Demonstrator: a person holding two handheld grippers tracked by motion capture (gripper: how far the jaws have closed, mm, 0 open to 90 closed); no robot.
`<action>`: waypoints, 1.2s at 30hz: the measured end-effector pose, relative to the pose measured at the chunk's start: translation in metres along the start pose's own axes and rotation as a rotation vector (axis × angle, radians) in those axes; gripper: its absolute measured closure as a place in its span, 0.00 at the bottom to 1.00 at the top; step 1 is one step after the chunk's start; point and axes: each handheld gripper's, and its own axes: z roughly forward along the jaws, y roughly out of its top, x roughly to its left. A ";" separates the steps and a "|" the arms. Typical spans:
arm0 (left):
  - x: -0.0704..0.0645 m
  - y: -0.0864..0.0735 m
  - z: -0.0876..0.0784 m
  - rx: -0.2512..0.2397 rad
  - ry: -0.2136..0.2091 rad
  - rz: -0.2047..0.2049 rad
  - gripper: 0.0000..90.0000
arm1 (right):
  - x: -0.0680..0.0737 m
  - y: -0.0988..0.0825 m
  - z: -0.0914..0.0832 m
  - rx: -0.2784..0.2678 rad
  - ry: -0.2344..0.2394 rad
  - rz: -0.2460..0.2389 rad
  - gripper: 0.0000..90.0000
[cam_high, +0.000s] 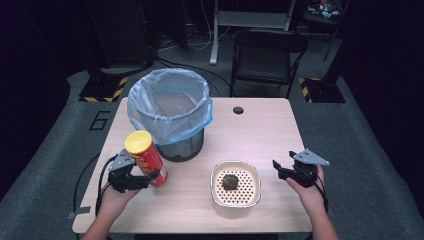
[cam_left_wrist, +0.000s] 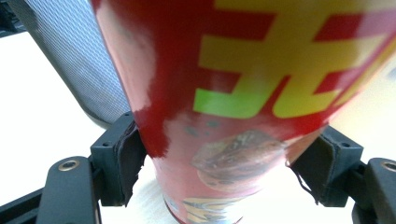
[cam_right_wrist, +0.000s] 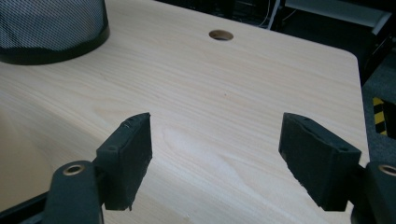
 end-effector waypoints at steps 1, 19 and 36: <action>-0.001 0.004 -0.003 0.001 -0.001 -0.003 0.27 | -0.001 -0.002 0.001 0.007 0.004 0.007 0.28; -0.020 0.105 -0.076 -0.003 -0.036 0.019 0.27 | 0.000 -0.017 0.016 0.074 -0.005 0.005 0.28; -0.018 0.179 -0.093 0.018 -0.031 0.037 0.27 | -0.005 -0.020 0.016 0.081 -0.018 0.028 0.28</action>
